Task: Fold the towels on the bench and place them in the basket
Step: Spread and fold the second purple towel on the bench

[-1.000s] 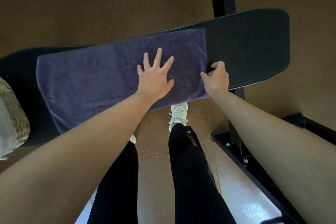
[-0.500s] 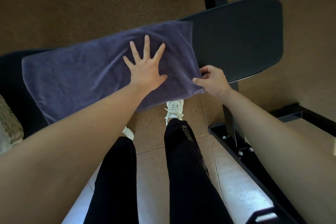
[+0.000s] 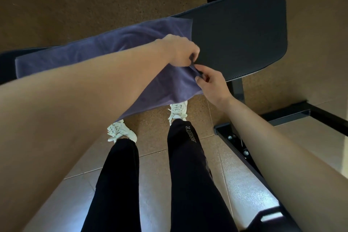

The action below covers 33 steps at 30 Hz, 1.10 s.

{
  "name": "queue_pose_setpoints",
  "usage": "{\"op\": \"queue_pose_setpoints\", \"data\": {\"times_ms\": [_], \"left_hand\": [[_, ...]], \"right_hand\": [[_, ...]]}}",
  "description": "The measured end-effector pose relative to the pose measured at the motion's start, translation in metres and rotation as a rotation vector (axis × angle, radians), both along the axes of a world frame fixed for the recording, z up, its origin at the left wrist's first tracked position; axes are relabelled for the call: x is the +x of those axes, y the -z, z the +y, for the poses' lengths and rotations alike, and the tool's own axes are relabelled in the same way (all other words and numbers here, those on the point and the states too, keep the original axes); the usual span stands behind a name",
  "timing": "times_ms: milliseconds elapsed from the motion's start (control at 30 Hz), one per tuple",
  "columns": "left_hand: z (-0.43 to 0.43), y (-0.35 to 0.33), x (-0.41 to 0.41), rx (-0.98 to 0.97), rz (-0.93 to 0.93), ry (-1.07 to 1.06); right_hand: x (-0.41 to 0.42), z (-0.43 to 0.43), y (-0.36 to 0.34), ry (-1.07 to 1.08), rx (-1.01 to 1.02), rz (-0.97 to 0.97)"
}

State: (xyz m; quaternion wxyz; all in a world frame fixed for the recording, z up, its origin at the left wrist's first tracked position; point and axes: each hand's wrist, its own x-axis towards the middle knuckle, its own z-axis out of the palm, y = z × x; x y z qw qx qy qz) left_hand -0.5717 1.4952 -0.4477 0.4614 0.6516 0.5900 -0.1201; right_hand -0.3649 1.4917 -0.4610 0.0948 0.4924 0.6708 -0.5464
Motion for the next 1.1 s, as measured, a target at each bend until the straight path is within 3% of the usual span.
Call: {"op": "queue_pose_setpoints", "data": {"times_ms": [333, 433, 667, 900, 1100], "left_hand": [[-0.022, -0.004, -0.034, 0.32, 0.213, -0.327], [-0.039, -0.011, -0.046, 0.343, 0.105, -0.53], [-0.108, -0.016, -0.084, 0.176, -0.349, -1.364], [-0.2, -0.02, -0.137, 0.084, -0.358, -1.571], [-0.279, -0.016, -0.181, 0.192, -0.146, -1.551]], "right_hand": [[0.008, -0.013, -0.004, -0.02, -0.023, -0.152], [0.007, -0.024, -0.012, -0.043, -0.052, -0.174], [-0.001, -0.08, -0.026, -0.119, -0.133, -0.185], [-0.045, -0.152, -0.038, -0.175, -0.127, -0.1], [-0.092, -0.202, -0.047, -0.375, -0.136, -0.073]]}}
